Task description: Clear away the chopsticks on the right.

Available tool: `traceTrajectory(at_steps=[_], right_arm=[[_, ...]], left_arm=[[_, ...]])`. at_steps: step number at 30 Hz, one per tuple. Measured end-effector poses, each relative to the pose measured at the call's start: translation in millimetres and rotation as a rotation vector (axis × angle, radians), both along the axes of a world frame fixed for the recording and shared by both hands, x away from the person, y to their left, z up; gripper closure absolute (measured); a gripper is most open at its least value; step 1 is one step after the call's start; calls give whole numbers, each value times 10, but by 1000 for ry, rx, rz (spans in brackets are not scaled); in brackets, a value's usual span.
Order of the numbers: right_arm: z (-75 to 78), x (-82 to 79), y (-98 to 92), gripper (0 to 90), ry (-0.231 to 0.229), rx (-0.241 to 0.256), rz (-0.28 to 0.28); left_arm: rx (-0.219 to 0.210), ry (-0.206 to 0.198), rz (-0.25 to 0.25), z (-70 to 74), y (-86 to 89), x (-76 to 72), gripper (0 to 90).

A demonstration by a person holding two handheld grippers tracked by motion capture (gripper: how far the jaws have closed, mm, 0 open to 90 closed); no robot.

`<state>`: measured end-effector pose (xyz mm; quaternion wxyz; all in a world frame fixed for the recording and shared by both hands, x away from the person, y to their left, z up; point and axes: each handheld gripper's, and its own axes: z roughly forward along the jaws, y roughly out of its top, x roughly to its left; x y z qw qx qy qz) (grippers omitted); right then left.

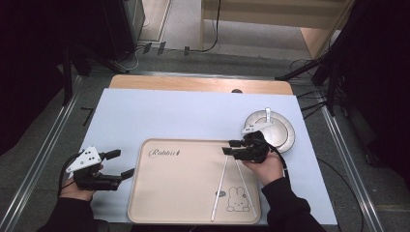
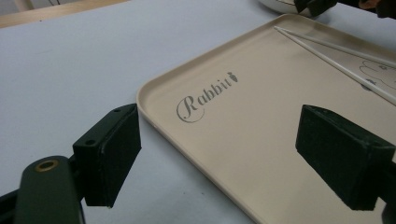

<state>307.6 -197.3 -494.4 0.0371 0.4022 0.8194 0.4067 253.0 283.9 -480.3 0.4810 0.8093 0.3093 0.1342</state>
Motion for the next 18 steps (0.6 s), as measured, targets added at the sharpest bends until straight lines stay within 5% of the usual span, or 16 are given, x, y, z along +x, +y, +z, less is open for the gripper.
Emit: traceTrajectory(at_steps=[8,14,18], right_arm=[[132,-326,-306,340,-107,114,58],[174,-563,-531,286,-205,103,46],[103,-732,-681,256,-218,136,42]], left_arm=[[2,-1,-3,4,-4,-2,146],[0,0,-4,1,-1,-2,146],[-8,-5,-4,12,6,-6,146]])
